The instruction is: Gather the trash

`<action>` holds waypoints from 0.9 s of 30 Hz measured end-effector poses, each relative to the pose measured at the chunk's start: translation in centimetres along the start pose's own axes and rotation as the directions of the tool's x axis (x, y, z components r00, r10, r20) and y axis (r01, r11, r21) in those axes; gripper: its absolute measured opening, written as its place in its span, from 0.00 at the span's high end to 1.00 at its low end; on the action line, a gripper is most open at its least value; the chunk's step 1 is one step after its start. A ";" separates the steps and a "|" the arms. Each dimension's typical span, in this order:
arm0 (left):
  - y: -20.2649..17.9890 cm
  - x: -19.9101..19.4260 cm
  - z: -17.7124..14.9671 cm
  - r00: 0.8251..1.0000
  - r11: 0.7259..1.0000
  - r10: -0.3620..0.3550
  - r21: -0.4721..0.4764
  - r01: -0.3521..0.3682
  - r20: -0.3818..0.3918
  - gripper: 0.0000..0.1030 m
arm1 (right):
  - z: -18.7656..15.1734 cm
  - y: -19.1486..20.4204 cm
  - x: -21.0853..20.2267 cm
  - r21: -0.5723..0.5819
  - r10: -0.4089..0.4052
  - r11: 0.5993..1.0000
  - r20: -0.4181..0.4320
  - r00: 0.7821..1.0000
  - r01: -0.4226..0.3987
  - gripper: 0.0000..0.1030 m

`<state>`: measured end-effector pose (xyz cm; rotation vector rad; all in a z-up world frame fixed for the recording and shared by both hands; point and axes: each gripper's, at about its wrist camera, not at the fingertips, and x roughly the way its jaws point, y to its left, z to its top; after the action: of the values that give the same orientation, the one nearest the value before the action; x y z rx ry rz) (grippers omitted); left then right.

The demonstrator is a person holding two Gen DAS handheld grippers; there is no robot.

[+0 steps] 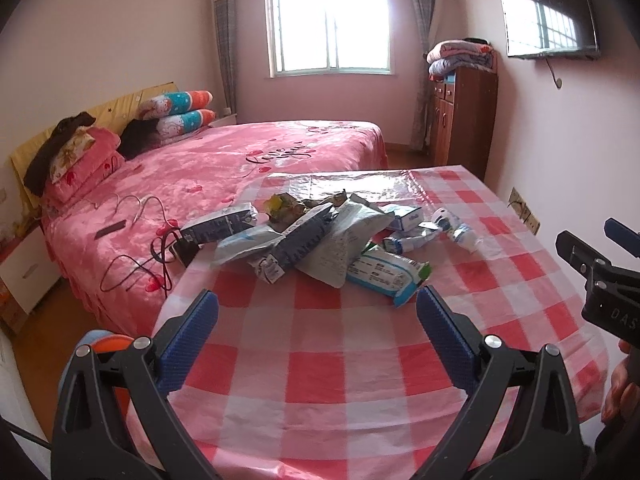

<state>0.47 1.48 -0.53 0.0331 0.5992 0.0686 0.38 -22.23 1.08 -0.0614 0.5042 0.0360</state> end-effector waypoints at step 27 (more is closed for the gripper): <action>19.7 26.3 12.4 0.935 0.842 0.063 -0.484 -0.238 -0.350 0.04 | 5.4 -2.5 14.6 0.054 0.302 0.953 -0.202 0.932 -0.298 0.05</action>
<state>28.08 22.98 -4.10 -0.4703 0.8903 0.3994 15.89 -24.03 -1.19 0.0359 0.7204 0.3268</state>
